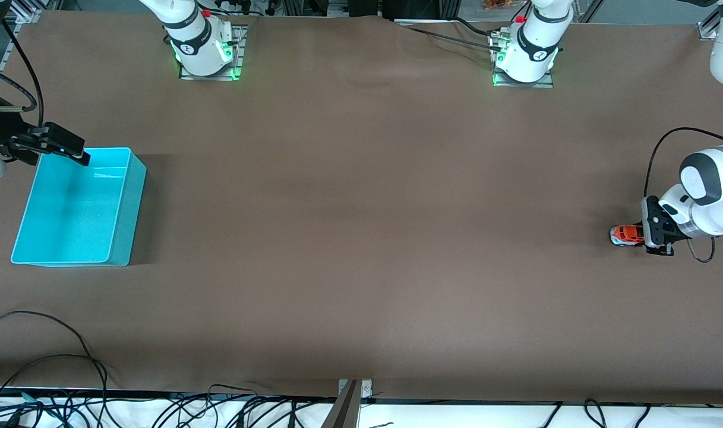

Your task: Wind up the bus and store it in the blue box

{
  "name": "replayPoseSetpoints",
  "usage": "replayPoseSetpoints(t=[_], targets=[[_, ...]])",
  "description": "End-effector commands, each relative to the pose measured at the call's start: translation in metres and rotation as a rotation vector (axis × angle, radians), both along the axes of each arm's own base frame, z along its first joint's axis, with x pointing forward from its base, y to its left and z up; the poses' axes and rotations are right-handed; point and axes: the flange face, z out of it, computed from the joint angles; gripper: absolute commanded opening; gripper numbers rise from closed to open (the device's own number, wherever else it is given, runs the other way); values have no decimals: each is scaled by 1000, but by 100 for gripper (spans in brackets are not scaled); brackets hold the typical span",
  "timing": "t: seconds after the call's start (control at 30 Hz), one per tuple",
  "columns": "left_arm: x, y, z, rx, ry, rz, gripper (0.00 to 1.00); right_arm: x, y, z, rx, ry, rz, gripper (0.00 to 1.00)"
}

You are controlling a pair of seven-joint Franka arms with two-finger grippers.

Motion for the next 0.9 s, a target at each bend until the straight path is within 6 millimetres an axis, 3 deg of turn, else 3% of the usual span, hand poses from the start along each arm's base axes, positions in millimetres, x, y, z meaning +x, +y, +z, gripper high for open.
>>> replayPoseSetpoints(t=[0.0, 0.23, 0.3, 0.5, 0.57, 0.7, 0.87], targets=[[-7, 11, -31, 0, 38, -37, 29, 2, -1, 5, -10, -8, -5, 100], [-10, 17, -30, 1, 37, -26, 31, 2, 0, 5, -8, -8, -4, 100], [-10, 18, -29, 2, 36, -27, 39, 2, 0, 5, -10, -8, -5, 100], [-14, 27, -27, -5, 30, -2, 70, 2, -1, 5, -8, -8, -5, 100], [-15, 28, -27, -8, 29, 5, 100, 2, -1, 5, -8, -8, -7, 100], [-15, 29, -25, -8, 27, 11, 100, 2, -1, 5, -8, -8, -7, 100], [-10, 25, 0, 2, 26, 13, 100, 2, -1, 5, -8, -8, -7, 100]])
